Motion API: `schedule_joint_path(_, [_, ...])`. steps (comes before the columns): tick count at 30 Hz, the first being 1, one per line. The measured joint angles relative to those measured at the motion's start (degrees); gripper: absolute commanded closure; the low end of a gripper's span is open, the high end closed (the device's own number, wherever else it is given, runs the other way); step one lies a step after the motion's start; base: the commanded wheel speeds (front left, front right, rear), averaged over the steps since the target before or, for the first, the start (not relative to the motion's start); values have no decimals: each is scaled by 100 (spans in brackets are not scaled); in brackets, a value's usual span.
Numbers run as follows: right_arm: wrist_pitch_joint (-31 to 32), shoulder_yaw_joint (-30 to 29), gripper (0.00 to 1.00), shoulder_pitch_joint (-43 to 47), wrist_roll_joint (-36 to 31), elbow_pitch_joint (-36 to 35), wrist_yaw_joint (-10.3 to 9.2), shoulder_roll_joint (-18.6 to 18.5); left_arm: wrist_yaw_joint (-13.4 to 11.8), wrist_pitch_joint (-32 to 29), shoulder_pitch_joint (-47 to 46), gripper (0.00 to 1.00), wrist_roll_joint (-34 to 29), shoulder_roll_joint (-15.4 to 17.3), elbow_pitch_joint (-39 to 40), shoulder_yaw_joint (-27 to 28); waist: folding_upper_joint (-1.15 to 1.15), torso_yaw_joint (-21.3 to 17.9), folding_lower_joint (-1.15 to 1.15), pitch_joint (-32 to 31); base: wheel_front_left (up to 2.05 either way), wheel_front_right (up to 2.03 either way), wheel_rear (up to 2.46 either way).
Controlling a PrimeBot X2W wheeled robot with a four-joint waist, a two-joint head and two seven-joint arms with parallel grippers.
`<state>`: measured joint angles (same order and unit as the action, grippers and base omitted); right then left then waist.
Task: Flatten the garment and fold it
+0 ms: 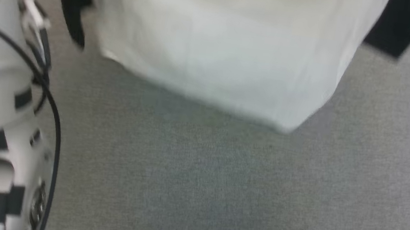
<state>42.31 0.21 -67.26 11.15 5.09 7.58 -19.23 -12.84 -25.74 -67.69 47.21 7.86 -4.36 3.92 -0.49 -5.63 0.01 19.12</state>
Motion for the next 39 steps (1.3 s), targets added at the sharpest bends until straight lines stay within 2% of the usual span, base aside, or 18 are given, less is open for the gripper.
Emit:
schedule_joint_path(5, [-743, -11, 100, -1039, -289, 570, 0, 123, -42, 620, -1044, 100, -193, -5, -500, 180, 0, -65, 0, 523, 0, 0, 0])
schedule_joint_path(10, [-1682, -163, 100, -1915, -602, 1089, 0, 287, 46, 1172, -1780, 100, -130, -56, -904, 416, 0, -126, 1, 1030, 0, 0, 0])
schedule_joint_path(13, [-2016, -185, 100, -2136, -672, 1393, 0, 369, 145, 1332, -1908, 100, -81, -58, -1137, 477, 0, -155, 1, 1281, 0, 0, 0])
schedule_joint_path(17, [-2164, -16, 100, -2017, -544, 1845, 0, 426, 336, 1365, -1726, 100, -113, 3, -1500, 394, 0, -177, 1, 1539, 0, 0, 0])
schedule_joint_path(24, [-2094, 442, 100, -757, 46, 2265, 0, 428, 705, 1224, -270, 100, -349, 341, -1940, 144, 0, -170, 1, 1476, 0, 0, 0])
schedule_joint_path(31, [-1712, 953, 100, 821, 833, 2022, 0, 271, 1034, 902, 1514, 100, -566, 691, -1744, -101, 0, -146, 0, 952, 0, 0, 0])
schedule_joint_path(37, [-1345, 1005, 100, 2425, 1180, 1247, 0, -30, 1022, 495, 3349, 100, -688, 854, -988, -293, 0, -104, -1, 383, 0, 0, 0])
schedule_joint_path(38, [-1152, 804, 100, 3265, 1178, 791, 0, -73, 934, 290, 4223, 100, -635, 844, -482, -289, 0, -75, -1, 88, 0, 0, 0])
schedule_joint_path(39, [-1076, 713, 100, 3554, 1174, 626, 0, -68, 869, 211, 4524, 100, -621, 837, -276, -279, 0, -64, -2, -13, 0, 0, 0])
